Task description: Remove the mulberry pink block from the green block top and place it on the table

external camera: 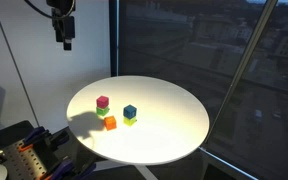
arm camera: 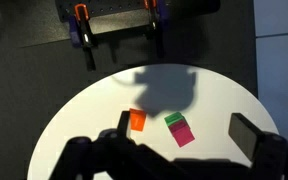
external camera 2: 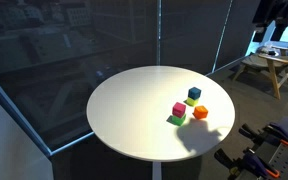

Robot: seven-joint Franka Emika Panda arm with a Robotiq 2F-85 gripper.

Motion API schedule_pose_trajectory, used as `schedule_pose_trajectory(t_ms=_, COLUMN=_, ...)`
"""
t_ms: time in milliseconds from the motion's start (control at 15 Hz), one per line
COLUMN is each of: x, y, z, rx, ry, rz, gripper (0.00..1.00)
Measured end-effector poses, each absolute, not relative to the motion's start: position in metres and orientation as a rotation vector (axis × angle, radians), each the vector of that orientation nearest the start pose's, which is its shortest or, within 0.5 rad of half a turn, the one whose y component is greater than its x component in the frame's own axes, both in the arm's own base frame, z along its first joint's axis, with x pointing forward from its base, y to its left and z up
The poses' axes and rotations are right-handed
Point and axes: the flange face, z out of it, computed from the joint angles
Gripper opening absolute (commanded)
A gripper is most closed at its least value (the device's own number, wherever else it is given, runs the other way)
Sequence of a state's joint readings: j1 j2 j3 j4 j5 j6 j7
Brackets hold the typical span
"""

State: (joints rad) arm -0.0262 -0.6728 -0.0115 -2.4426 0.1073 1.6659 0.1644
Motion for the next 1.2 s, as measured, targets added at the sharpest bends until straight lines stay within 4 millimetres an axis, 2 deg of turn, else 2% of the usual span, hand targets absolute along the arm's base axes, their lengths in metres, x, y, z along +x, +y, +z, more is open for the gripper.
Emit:
schedule_pose_trajectory(t_ms=800, x=0.337, y=-0.003, z=0.522, rx=-3.013, ry=0.327, rz=0.166, gripper=1.00)
schedule_pose_trajectory(t_ms=1200, x=0.339, y=-0.013, z=0.524, rx=-3.010, ry=0.369, rz=0.133, gripper=1.00)
